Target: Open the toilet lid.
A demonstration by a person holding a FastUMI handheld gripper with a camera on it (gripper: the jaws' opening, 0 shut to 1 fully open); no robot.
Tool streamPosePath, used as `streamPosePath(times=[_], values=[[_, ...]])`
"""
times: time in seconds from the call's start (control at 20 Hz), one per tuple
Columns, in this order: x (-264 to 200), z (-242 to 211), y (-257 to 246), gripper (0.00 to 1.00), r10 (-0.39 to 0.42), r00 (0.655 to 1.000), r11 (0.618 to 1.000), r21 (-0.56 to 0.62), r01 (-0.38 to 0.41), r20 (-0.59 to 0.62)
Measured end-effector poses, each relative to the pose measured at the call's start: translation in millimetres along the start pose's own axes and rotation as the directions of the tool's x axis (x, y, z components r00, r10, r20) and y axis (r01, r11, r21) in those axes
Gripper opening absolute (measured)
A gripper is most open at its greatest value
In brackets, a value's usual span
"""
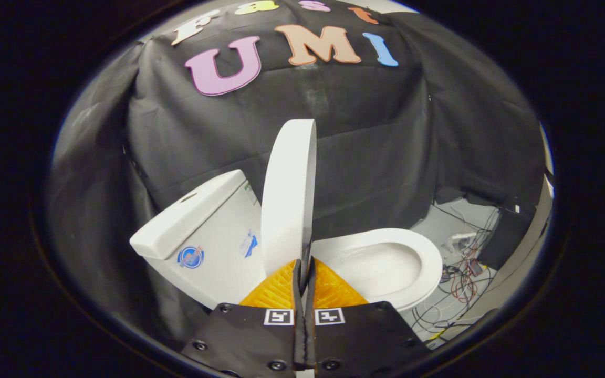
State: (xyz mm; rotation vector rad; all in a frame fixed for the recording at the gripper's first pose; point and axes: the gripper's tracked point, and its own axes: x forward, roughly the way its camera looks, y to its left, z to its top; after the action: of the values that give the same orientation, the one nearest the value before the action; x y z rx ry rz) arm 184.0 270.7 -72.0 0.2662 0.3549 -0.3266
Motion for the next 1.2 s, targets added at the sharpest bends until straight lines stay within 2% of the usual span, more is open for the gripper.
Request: streamPosePath(times=[0.8, 1.2], values=[[5.0, 2.4, 59.1, 0.01, 0.086, 0.996, 0.995, -0.049, -0.086, 0.005], [8.6, -2.6, 89.7, 0.01, 0.103, 0.995, 0.99, -0.098, -0.102, 0.006]])
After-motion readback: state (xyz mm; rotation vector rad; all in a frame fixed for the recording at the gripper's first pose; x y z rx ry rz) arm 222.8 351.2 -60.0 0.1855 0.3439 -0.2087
